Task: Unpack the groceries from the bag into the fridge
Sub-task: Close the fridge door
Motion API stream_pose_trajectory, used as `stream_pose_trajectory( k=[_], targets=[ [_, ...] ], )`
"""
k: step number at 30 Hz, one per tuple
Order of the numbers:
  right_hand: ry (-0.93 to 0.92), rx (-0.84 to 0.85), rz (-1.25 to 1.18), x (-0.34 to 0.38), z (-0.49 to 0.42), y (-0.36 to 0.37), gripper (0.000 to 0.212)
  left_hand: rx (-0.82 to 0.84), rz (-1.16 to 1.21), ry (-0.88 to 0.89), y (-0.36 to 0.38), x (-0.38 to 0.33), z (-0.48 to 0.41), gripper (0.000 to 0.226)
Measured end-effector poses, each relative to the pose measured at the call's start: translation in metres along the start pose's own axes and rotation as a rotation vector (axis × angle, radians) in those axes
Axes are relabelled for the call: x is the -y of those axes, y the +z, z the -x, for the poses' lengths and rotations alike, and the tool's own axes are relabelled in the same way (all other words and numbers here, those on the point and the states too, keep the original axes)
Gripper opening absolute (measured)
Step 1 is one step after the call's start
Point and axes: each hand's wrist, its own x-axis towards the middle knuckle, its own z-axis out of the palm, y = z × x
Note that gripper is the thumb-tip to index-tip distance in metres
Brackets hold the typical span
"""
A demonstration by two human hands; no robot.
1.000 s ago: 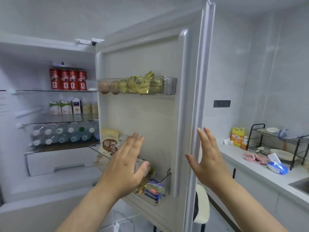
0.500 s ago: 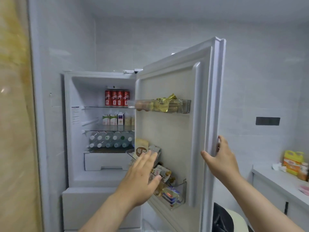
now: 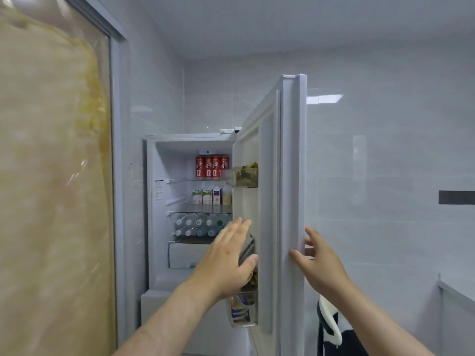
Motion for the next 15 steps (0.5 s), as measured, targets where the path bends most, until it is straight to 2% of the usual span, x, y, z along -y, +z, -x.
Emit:
stream_pose_trajectory(
  k=[6,8,15],
  targets=[
    [-0.059,0.122,-0.014,0.023,0.007,0.038,0.064,-0.118,-0.037,0.005,-0.033,-0.010,-0.008,0.074],
    [-0.073,0.141,-0.026,0.026,0.007,0.051,0.073,-0.150,-0.043,0.016,-0.043,-0.010,-0.012,0.074],
    [-0.205,0.251,0.022,0.047,0.005,0.083,0.081,-0.167,-0.087,-0.033,-0.070,0.006,-0.015,0.073]
  ],
)
